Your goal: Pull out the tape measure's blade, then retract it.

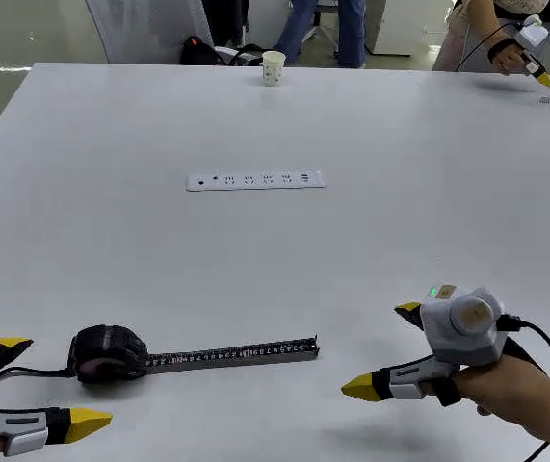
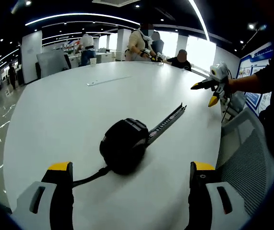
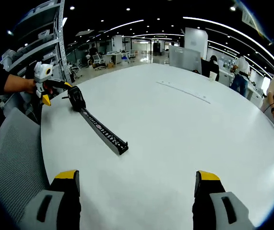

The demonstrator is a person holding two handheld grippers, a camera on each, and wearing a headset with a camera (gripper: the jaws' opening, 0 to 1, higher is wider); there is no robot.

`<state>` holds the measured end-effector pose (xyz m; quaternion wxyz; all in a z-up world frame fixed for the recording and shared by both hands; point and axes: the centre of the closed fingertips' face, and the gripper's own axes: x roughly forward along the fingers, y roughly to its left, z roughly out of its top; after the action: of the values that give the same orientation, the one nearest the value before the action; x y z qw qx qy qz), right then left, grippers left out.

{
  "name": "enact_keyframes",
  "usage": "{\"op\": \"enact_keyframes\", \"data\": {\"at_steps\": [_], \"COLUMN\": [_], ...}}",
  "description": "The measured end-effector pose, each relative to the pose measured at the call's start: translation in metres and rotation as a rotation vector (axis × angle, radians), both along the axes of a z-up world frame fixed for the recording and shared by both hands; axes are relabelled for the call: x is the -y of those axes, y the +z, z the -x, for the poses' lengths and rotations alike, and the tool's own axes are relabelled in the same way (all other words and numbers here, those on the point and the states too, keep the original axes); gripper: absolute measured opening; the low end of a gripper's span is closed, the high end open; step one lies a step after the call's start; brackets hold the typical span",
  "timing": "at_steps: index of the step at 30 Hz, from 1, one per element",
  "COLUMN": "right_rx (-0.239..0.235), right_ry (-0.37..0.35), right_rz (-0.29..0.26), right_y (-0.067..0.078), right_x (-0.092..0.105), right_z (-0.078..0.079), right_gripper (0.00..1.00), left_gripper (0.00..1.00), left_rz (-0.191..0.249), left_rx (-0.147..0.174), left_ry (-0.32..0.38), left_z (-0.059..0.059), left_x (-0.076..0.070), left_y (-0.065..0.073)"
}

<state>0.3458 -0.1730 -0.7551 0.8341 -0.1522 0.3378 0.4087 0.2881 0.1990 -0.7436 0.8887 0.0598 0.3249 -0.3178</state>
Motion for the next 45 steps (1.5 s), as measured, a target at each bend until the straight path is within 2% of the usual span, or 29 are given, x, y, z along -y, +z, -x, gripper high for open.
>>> {"op": "enact_keyframes", "data": {"at_steps": [2,4,7,11,13,15,18,19,20,23,25,28,29,30,31,41,45], "right_rx": [0.004,0.006,0.026,0.048,0.05,0.043,0.053,0.055,0.054,0.053,0.055,0.07,0.068,0.061,0.062,0.074,0.058], "right_ry": [-0.025,-0.033,-0.027,-0.037,-0.033,-0.016,-0.009,-0.01,-0.021,-0.04,-0.033,-0.023,-0.026,-0.037,-0.038,-0.049,-0.045], "right_rz": [-0.037,-0.035,-0.049,-0.057,-0.053,-0.04,-0.031,-0.03,-0.035,-0.052,-0.052,-0.041,-0.043,-0.048,-0.048,-0.066,-0.063], "right_y": [0.006,0.009,0.015,0.021,0.021,0.017,0.016,0.017,0.018,0.015,0.013,0.011,0.011,0.01,0.01,0.011,0.008], "right_x": [0.003,0.012,0.018,0.026,0.027,0.028,0.031,0.032,0.034,0.038,0.038,0.039,0.04,0.041,0.042,0.041,0.041], "right_z": [0.004,0.01,0.015,0.02,0.025,0.032,0.037,0.038,0.038,0.04,0.044,0.046,0.046,0.047,0.048,0.054,0.057], "right_gripper": [0.99,0.99,0.99,0.99,0.99,0.99,0.99,0.99,0.99,0.99,0.99,0.99,0.99,0.99,0.99,0.99,0.99], "left_gripper": [0.99,0.99,0.99,0.99,0.99,0.99,0.99,0.99,0.99,0.99,0.99,0.99,0.99,0.99,0.99,0.99,0.99], "left_rz": [-0.015,-0.006,-0.02,-0.017,-0.024,-0.031,-0.024,-0.032,-0.029,-0.027,-0.027,-0.029,-0.027,-0.033,-0.033,-0.036,-0.033], "left_rx": [0.006,0.014,0.028,0.045,0.047,0.077,0.081,0.096,0.108,0.115,0.1,0.103,0.107,0.129,0.134,0.117,0.112], "left_ry": [0.009,0.019,0.027,0.046,0.062,0.079,0.09,0.093,0.093,0.097,0.099,0.091,0.085,0.072,0.066,0.072,0.076], "left_z": [0.002,0.004,0.005,0.011,0.016,0.018,0.024,0.025,0.027,0.031,0.033,0.035,0.035,0.034,0.033,0.034,0.036], "left_x": [-0.003,-0.005,-0.01,-0.016,-0.019,-0.023,-0.027,-0.029,-0.03,-0.031,-0.033,-0.032,-0.032,-0.031,-0.03,-0.033,-0.034], "left_y": [0.0,0.003,0.004,0.005,0.004,0.006,0.009,0.01,0.011,0.01,0.006,0.005,0.005,0.007,0.008,0.006,0.006]}}
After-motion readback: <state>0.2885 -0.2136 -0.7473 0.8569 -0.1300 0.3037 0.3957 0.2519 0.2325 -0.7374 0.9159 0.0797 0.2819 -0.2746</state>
